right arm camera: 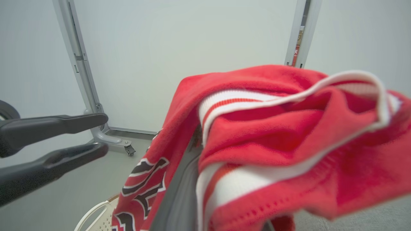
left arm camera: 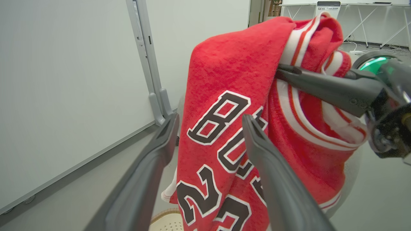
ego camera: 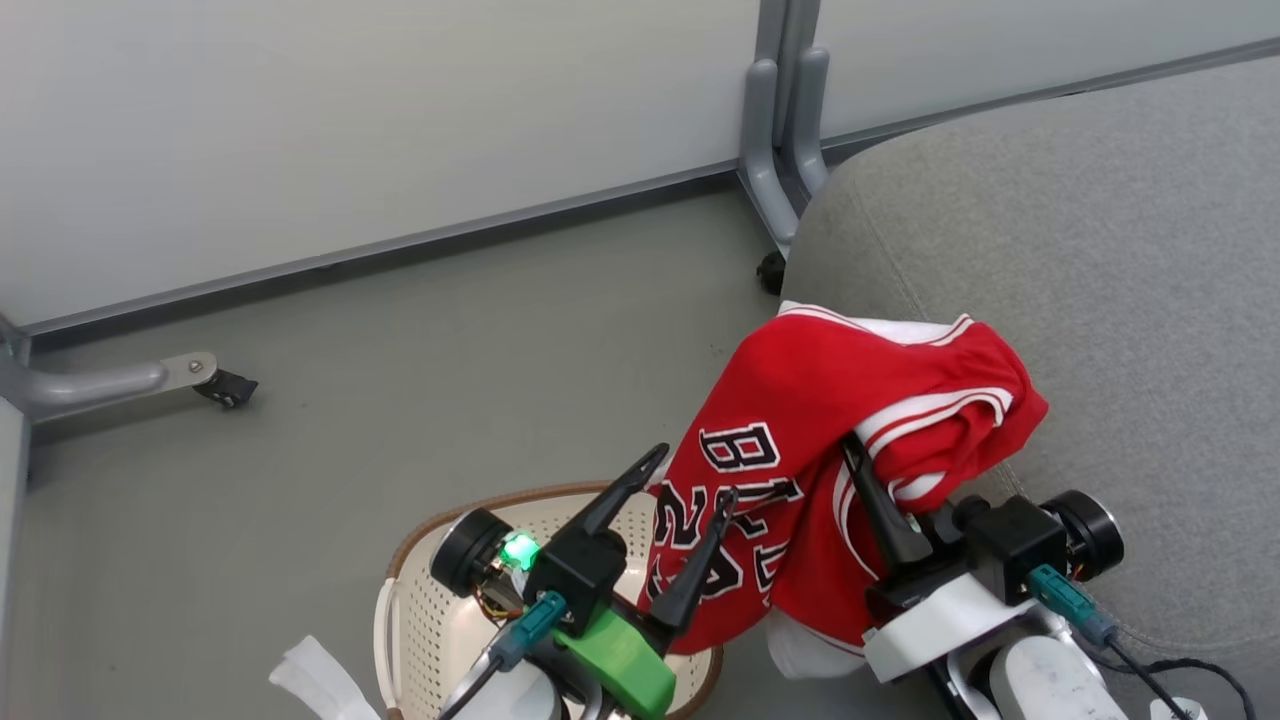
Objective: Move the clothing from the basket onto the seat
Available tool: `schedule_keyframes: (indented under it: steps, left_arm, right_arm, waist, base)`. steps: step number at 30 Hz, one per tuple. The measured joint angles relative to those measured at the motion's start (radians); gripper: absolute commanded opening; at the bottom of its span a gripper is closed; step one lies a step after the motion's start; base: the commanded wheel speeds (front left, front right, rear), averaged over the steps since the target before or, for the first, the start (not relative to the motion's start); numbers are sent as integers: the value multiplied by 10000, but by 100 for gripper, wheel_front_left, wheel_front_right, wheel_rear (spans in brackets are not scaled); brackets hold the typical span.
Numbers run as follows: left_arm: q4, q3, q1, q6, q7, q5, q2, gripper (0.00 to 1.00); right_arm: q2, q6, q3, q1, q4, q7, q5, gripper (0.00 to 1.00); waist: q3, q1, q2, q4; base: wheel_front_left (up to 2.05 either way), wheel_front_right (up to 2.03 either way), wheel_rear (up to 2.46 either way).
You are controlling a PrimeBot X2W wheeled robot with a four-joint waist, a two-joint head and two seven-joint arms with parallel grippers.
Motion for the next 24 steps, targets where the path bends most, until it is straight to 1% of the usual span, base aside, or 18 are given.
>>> schedule_keyframes:
  steps: [5, 10, 15, 24]
  left_arm:
    - [-130, 357, -2, 161, -98, 134, 151, 100]
    - [-408, 610, -10, 186, -132, 370, 382, 100]
    - [-621, 750, -77, 75, -144, 686, 591, 100]
    - [-560, 869, -434, -77, -161, 857, 892, 100]
  right_arm:
    - [2, 0, -211, -129, -671, 2, -92, 0]
    - [0, 2, -345, -183, -1246, 2, -173, 0]
    - [-4, 2, -642, -139, -1843, 2, -138, 0]
    - [-12, 2, -949, 267, -2522, 2, 236, 0]
  waist:
    - [396, 0, 0, -403]
    - [826, 0, 0, -949]
    - [1268, 0, 0, -1629]
    - [1968, 0, 0, -2894]
  base:
    - [0, 0, 0]
    - [0, 0, 0]
    - [0, 0, 0]
    - [0, 0, 0]
